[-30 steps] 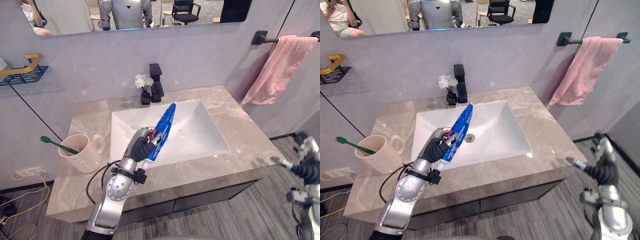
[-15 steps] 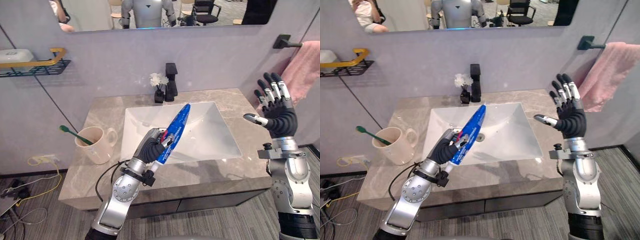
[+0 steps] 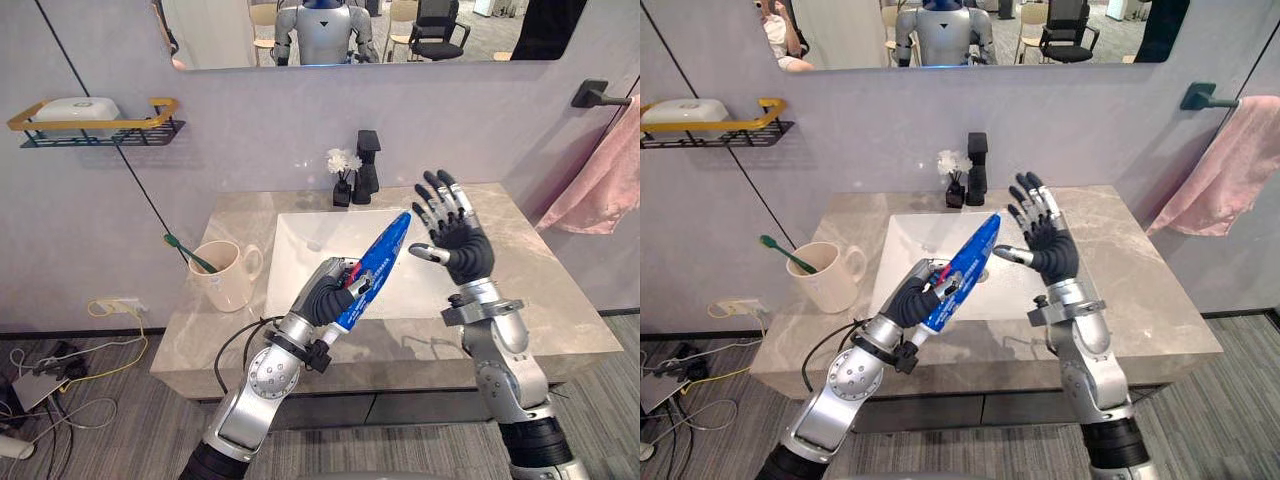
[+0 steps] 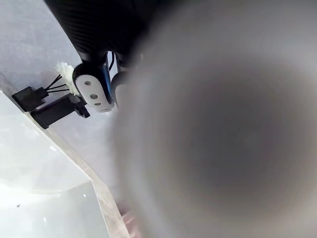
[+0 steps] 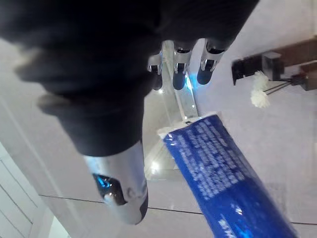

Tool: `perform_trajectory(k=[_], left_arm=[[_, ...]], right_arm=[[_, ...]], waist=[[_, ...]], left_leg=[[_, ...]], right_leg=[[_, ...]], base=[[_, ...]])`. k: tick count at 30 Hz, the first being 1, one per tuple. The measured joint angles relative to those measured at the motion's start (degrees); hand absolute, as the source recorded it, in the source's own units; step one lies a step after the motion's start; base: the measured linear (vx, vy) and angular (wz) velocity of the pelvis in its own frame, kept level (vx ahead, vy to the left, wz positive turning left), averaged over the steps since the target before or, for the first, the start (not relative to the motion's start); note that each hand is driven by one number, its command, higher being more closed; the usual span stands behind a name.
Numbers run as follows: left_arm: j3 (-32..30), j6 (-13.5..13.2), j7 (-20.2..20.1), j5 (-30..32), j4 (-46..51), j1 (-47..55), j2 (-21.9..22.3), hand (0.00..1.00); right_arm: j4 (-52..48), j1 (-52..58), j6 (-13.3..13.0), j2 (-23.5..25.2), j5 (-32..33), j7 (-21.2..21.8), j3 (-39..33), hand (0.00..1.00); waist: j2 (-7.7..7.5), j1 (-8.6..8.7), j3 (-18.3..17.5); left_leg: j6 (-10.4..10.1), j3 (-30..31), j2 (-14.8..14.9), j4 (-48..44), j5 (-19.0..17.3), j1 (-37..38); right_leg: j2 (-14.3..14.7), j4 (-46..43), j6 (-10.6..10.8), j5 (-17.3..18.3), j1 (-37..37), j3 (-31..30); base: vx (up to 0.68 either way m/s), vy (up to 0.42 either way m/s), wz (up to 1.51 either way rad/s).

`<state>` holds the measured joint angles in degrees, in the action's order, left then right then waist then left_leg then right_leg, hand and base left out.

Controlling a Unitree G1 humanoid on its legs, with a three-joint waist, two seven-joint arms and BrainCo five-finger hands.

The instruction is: Organize washtable

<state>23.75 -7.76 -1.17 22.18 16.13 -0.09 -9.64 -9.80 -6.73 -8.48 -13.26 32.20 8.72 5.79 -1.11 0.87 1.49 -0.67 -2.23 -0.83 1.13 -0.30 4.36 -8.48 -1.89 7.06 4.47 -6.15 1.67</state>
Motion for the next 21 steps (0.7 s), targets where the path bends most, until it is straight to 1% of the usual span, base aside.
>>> perform_trajectory(k=[3, 5, 7, 10, 17, 21], left_arm=[[0.7, 0.0, 0.2, 0.0, 0.0, -0.1, 0.2, 1.00], [0.8, 0.0, 0.2, 0.0, 0.0, -0.3, 0.3, 1.00], [0.9, 0.0, 0.5, 0.0, 0.0, -1.1, 0.4, 1.00], [0.9, 0.0, 1.4, 0.0, 0.0, -1.4, 0.6, 1.00], [0.8, 0.1, 1.7, 0.1, -0.2, -1.4, 0.6, 1.00], [0.8, 0.1, 2.5, 0.1, -0.5, -1.4, 0.6, 1.00]], right_arm=[[0.5, -0.4, 0.0, 0.7, 2.2, 0.0, 1.1, 0.00], [1.0, -0.4, 0.0, 1.1, 3.5, 0.0, 1.8, 0.00], [2.5, -0.4, 0.0, 2.7, 4.7, -0.1, 1.9, 0.00], [3.3, -0.4, 0.0, 3.9, 7.8, -0.1, 2.0, 0.00], [6.4, -0.2, 0.1, 6.1, 11.3, 0.0, 2.3, 0.00], [6.9, 0.1, 0.1, 6.6, 13.0, 0.2, 4.2, 0.00]], waist=[[0.01, -0.04, 0.0], [-0.10, -0.09, -0.1], [-0.37, -0.15, -0.1], [-0.43, -0.09, -0.1], [-0.74, -0.10, -0.1], [-1.15, -0.05, -0.1]], left_leg=[[0.0, 0.6, 0.0, 2.5, 1.8, 0.5], [0.2, 0.8, 0.0, 3.0, 2.3, 0.7], [0.1, 1.0, -0.1, 3.1, 2.7, 0.7], [0.1, 1.2, -0.1, 4.2, 3.3, 1.2], [0.1, 1.3, -0.1, 4.2, 3.3, 1.4], [0.0, 1.3, -0.1, 4.2, 3.3, 1.4]], right_leg=[[0.1, 0.0, -0.1, -0.1, 0.4, 0.7], [0.1, 0.1, -0.1, -0.1, 0.4, 1.0], [0.0, 0.1, -0.1, -0.1, 0.3, 1.1], [0.1, 0.1, -0.1, -0.1, 0.2, 1.3], [0.0, 0.1, -0.1, -0.1, -0.1, 1.4], [0.1, 0.1, -0.1, -0.1, -0.1, 1.5]], base=[[-0.06, -0.017, 0.11], [-0.02, -0.015, 0.06], [-0.01, -0.018, 0.04], [-0.01, -0.013, 0.02], [0.00, -0.003, 0.00], [0.00, 0.000, 0.00]])
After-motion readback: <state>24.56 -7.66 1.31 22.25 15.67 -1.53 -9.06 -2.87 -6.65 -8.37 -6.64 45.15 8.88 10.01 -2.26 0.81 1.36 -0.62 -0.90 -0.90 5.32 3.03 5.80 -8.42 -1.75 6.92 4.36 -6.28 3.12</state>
